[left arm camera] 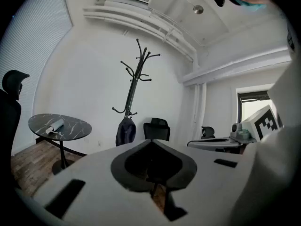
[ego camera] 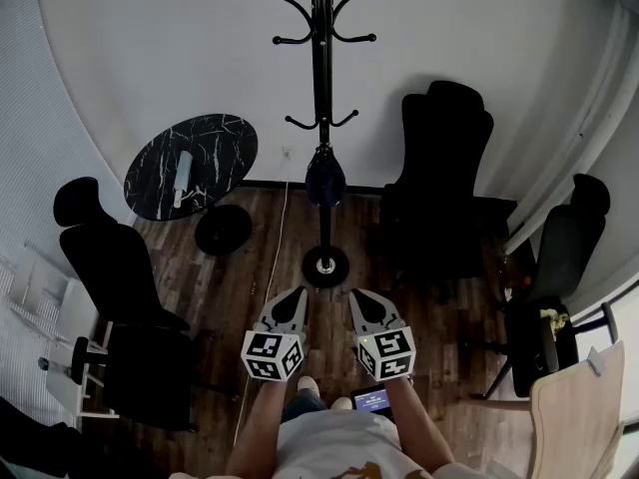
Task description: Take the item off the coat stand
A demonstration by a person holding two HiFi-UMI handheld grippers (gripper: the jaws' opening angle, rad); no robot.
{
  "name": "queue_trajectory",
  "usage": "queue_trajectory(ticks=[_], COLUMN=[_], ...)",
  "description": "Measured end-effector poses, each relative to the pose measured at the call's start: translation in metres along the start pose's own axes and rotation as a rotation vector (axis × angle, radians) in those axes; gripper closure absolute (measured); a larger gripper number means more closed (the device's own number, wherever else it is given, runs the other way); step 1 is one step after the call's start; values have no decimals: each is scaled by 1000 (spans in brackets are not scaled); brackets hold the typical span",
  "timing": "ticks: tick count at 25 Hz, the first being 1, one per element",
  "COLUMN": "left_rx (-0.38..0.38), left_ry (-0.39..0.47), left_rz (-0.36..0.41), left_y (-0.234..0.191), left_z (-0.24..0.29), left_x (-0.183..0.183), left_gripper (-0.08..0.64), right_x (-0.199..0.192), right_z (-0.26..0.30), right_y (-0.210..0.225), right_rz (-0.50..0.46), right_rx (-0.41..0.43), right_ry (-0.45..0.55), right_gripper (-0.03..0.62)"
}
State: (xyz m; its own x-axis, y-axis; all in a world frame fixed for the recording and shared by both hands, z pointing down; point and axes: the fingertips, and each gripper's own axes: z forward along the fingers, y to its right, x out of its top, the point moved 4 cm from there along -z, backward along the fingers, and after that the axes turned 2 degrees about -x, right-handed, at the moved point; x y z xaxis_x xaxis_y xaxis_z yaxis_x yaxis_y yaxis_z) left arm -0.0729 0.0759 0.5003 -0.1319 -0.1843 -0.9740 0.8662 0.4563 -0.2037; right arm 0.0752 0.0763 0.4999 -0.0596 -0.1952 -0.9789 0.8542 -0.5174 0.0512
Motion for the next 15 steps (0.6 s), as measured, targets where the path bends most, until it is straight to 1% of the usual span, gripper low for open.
queue_trajectory(ticks=[3,11,15], left_rx=[-15,-42,-41], left_ry=[-2,7,0], left_rz=[-28,-59,-49], left_y=[3,10,12], left_z=[2,6,6], left_x=[-1,0,1], left_gripper=[540,540,540], right_x=[-1,-2,1], right_z=[-1,-5,-6], right_y=[2,6,8], right_rz=[-2,-10,23], right_rx=[-1,7,4], right_ry=[-6,-8,7], right_gripper=[581,581,581])
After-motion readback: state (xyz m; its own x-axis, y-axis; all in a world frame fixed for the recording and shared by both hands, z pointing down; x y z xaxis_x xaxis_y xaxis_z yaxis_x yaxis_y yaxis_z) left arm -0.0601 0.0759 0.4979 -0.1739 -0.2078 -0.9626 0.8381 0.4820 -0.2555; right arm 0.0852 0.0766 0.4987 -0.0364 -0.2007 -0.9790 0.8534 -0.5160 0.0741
